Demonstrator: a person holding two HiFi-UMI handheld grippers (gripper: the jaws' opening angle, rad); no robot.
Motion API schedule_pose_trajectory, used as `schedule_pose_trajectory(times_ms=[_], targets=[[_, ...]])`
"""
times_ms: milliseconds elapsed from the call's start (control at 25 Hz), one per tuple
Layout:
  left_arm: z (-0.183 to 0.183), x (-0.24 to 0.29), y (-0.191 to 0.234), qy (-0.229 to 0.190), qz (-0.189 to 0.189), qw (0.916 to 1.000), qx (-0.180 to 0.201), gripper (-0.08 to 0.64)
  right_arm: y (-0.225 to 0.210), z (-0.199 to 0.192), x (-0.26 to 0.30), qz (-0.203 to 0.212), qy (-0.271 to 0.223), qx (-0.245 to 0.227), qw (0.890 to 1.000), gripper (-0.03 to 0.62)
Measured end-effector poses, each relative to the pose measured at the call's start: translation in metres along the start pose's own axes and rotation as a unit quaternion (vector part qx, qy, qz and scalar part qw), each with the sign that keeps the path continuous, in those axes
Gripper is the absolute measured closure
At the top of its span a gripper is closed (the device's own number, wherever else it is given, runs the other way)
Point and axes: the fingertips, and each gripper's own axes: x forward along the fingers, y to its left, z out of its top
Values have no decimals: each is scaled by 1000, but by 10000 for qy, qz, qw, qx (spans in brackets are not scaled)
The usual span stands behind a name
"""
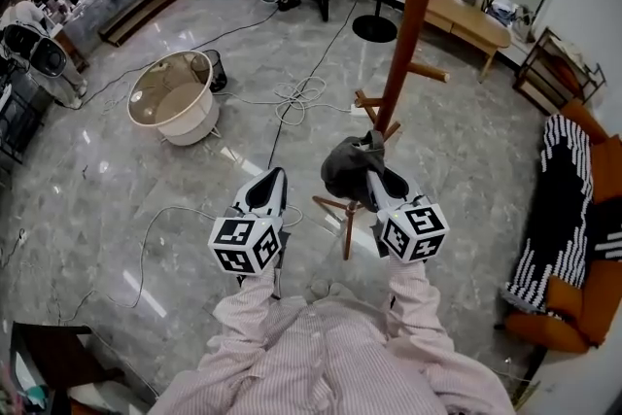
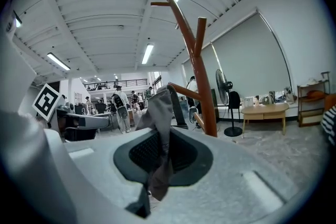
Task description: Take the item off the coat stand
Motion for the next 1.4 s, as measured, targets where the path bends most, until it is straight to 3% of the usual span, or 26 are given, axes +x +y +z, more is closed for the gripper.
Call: schedule_pose_trajectory(times_ms=[800, 1160, 1400], targets=[[2, -9, -8, -153, 34, 9998, 93, 558, -34, -1, -59, -546, -218, 151, 9982, 568], [5, -2, -23, -181, -37, 9996, 201, 558, -39, 3, -71, -497, -320, 164, 9981, 568], [10, -1, -11, -201, -45, 9996, 207, 558, -35, 5, -61, -516, -349, 163, 9979, 568]])
